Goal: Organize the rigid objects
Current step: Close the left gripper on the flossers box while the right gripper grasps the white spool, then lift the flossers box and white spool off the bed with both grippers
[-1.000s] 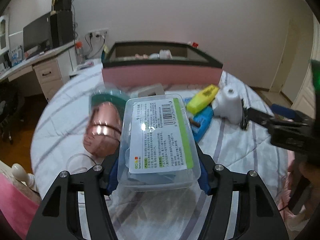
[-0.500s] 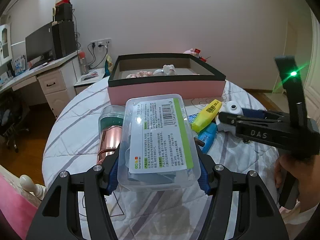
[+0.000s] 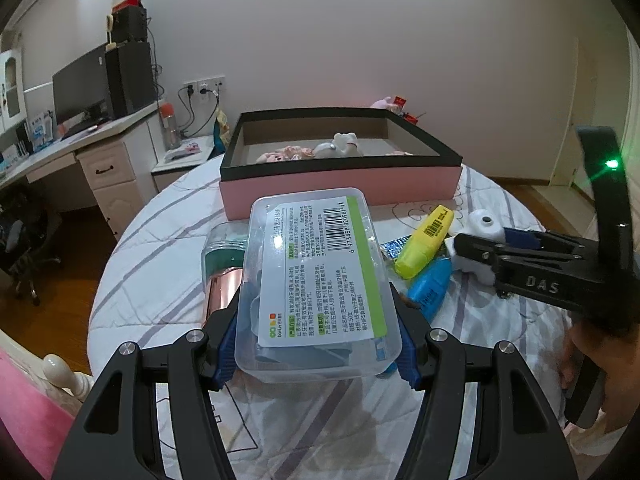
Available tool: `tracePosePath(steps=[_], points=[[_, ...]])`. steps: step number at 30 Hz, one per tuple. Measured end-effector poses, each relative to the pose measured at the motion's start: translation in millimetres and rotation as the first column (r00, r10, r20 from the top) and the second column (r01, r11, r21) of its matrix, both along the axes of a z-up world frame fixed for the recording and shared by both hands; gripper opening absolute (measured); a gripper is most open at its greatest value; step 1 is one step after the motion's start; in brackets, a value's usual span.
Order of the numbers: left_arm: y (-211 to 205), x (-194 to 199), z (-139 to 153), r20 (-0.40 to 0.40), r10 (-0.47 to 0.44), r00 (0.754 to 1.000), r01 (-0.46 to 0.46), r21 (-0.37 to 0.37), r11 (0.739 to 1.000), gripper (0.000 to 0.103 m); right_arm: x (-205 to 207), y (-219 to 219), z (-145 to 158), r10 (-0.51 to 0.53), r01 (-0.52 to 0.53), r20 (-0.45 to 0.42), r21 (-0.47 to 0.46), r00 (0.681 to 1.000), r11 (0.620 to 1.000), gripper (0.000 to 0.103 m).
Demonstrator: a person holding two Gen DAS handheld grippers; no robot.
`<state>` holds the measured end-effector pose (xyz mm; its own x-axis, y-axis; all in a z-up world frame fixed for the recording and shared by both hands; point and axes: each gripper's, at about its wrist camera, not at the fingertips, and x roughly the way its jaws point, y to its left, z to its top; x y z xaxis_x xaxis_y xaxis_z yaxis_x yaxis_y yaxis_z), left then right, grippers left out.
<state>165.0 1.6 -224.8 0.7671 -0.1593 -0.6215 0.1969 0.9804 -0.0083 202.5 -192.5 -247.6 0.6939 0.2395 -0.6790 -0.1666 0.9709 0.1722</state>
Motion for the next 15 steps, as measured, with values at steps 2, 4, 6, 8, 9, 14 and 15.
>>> tracePosePath(steps=[2, 4, 6, 8, 9, 14, 15], points=[[1, -1, 2, 0.004, -0.002, 1.000, 0.002, -0.004, 1.000, 0.063, -4, 0, 3, 0.003, -0.003, 0.014, 0.004, 1.000, 1.000, 0.058], [-1, -1, 5, 0.011, -0.005, 1.000, 0.005, 0.000, 1.000, 0.063, -6, 2, 4, 0.006, -0.006, 0.017, 0.000, 1.000, 1.000, 0.058], [-2, -1, 6, 0.010, -0.007, 1.000, 0.007, 0.009, 1.000, 0.063, -4, 4, 1, 0.016, -0.016, -0.017, -0.008, 1.000, 1.000, 0.058], [-2, -3, 6, 0.008, -0.013, 1.000, 0.013, 0.001, 1.000, 0.063, -7, 2, -1, -0.002, 0.002, -0.009, -0.010, 1.000, 1.000, 0.058], [-2, -4, 6, 0.006, -0.016, 1.000, 0.016, 0.001, 1.000, 0.063, -6, 2, -2, -0.003, 0.003, -0.014, -0.007, 1.000, 1.000, 0.059], [-2, -5, 7, 0.008, -0.017, 1.000, 0.017, 0.007, 1.000, 0.063, 4, 5, -8, -0.001, 0.001, -0.057, -0.009, 0.998, 1.000, 0.067], [-2, -5, 8, 0.010, -0.018, 1.000, 0.017, 0.007, 1.000, 0.063, 5, 5, -9, 0.000, -0.001, -0.060, -0.012, 0.998, 1.000, 0.067]])
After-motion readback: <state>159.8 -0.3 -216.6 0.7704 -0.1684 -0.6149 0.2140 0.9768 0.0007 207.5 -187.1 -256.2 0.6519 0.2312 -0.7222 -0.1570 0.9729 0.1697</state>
